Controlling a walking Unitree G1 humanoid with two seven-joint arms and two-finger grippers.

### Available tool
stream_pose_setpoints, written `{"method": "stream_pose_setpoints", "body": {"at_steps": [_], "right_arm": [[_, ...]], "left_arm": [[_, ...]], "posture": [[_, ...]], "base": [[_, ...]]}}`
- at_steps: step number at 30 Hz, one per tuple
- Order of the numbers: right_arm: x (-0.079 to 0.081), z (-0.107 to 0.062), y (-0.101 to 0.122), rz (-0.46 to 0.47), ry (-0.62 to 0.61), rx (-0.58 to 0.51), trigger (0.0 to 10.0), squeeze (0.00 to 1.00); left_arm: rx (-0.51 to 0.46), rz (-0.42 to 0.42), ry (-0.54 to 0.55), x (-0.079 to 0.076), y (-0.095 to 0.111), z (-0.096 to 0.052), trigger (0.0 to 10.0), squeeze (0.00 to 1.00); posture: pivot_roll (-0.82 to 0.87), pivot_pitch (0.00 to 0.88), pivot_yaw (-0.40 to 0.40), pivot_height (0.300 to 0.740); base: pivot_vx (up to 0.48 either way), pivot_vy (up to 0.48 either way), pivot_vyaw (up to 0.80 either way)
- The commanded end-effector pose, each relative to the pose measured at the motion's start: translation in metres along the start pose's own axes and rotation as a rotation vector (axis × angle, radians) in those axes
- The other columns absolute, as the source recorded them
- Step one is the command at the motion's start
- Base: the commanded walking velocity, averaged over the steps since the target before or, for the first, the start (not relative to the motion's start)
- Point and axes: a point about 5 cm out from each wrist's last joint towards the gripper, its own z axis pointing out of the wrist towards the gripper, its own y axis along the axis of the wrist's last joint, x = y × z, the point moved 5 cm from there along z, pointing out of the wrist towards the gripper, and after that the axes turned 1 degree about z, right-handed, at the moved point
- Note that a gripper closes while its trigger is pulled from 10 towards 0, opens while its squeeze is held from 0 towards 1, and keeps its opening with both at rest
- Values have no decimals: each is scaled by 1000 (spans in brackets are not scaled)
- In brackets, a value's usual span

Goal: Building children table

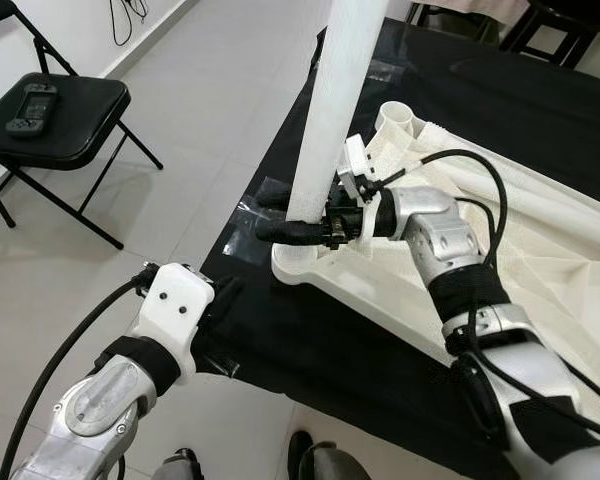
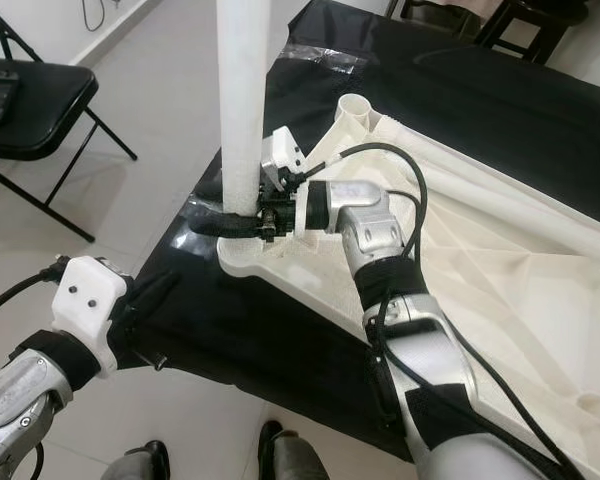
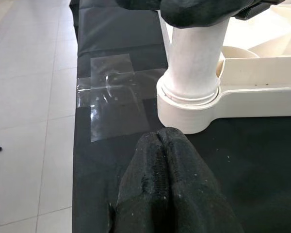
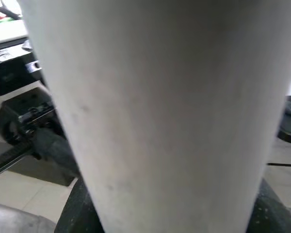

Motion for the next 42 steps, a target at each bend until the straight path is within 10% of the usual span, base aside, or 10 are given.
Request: {"method": "stream_pose_setpoints", "body": {"at_steps": [1, 18, 26, 27, 29, 30, 33, 36, 37, 42], "right_arm": [[6, -4, -11, 55, 41, 6, 0, 0], [19, 17, -87, 111, -947, 135, 0, 0], [13, 33, -78, 77, -819, 98, 0, 0], [10, 32, -74, 69, -814, 87, 10000, 0], [5, 32, -68, 61, -783, 63, 10000, 0], [2, 33, -60, 54, -699, 25, 10000, 863], [4, 35, -47, 47, -594, -6, 10000, 1000], [9, 36, -38, 36, -537, -14, 10000, 1000], [11, 34, -22, -14, -440, -23, 10000, 373], [5, 29, -15, -46, -347, -17, 10000, 0]], "left_arm": [[18, -5, -9, -4, -4, -2, 10000, 0], [22, -25, -43, -10, -6, -1, 10000, 0], [-7, -22, -47, -8, -2, 6, 10000, 0], [-2, -19, -40, -7, -3, 6, 10000, 0], [0, -14, -33, -5, -3, 6, 10000, 0], [1, -8, -30, -4, -3, 6, 10000, 0], [0, -5, -27, -4, -2, 6, 10000, 0], [0, -6, -27, -4, -2, 6, 10000, 0], [3, -7, -25, -4, -3, 5, 10000, 0], [7, -5, -23, -4, -4, 4, 10000, 0]], "posture": [[154, 286, -138, 740], [96, 294, -109, 740], [97, 277, -125, 740], [105, 274, -120, 740], [111, 272, -120, 740], [121, 269, -121, 740], [123, 266, -126, 740], [123, 267, -128, 740], [127, 269, -132, 740], [139, 273, -134, 740]], "base": [[0, 0, 0], [0, 0, 0], [0, 0, 0], [0, 0, 0], [0, 0, 0], [0, 0, 0], [0, 0, 0], [0, 0, 0], [0, 0, 0], [0, 0, 0]]}}
